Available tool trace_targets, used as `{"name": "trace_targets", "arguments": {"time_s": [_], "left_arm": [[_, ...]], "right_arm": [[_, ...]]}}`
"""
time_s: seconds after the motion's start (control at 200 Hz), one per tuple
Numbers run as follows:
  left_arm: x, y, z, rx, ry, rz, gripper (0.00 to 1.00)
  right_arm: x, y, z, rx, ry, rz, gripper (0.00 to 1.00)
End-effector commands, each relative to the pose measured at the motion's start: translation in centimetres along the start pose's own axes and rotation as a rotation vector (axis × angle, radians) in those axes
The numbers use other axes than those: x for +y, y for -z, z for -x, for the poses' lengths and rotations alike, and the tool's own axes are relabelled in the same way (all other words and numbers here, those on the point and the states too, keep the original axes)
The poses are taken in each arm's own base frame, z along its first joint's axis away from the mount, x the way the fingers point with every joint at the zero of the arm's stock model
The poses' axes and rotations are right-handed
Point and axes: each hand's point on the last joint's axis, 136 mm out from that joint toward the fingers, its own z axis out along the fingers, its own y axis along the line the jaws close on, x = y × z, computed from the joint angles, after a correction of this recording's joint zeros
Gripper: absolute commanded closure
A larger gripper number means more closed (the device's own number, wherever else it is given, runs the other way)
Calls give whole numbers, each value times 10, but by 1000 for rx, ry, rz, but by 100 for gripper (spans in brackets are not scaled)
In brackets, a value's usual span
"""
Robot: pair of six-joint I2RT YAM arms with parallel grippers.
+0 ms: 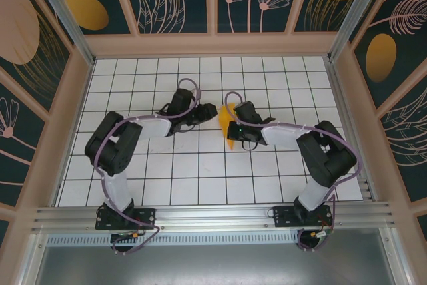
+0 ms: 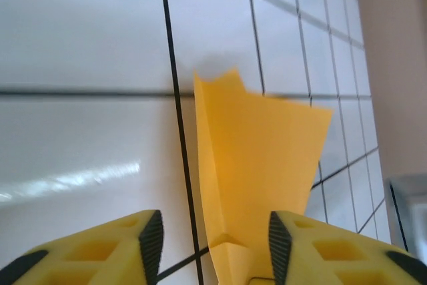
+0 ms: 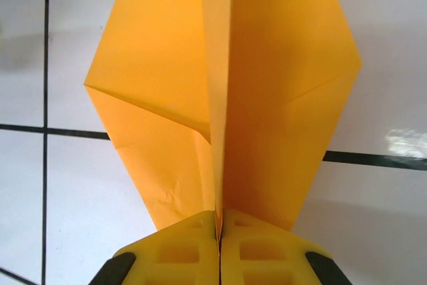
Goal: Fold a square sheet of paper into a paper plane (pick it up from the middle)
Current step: Move the paper plane to the top-center of the table.
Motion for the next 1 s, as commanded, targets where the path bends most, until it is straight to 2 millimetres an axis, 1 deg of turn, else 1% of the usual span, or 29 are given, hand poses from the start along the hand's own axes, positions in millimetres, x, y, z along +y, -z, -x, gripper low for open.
{"name": "trace_targets", "arguments": {"time_s": [0.0, 0.075, 0.12, 0.13, 0.145, 0.205, 0.305, 0.41, 0.545, 0.781, 0.856, 0.941, 0.996], "left_arm": [[23, 26, 16, -85, -3, 139, 44], [31, 37, 19, -120, -10, 191, 40], [42, 39, 18, -129, -2, 237, 37], [37, 44, 21, -143, -5, 232, 36], [37, 47, 23, -153, -4, 239, 35], [44, 53, 23, -168, 2, 273, 32], [53, 59, 20, -186, 19, 303, 26], [58, 60, 17, -187, 28, 317, 23], [61, 61, 15, -187, 34, 325, 18], [66, 61, 13, -184, 37, 344, 13], [68, 62, 13, -185, 38, 349, 12], [70, 64, 13, -189, 38, 362, 11], [72, 67, 13, -196, 37, 374, 9]], "right_arm": [[-9, 4, 10, -29, 44, -111, 94], [-12, 2, 12, -28, 54, -150, 94], [-15, 0, 13, -25, 60, -177, 94], [-15, -1, 12, -24, 62, -183, 94], [-15, -2, 13, -25, 64, -190, 94], [-20, -5, 15, -20, 69, -233, 94], [-22, -12, 17, -16, 80, -263, 94], [-22, -19, 19, -11, 82, -274, 92], [-17, -23, 21, -12, 68, -255, 86], [-15, -29, 20, -5, 40, -241, 84], [-15, -30, 20, -4, 36, -244, 86], [-16, -32, 21, -4, 35, -252, 94], [-15, -31, 23, -10, 37, -256, 94]]}}
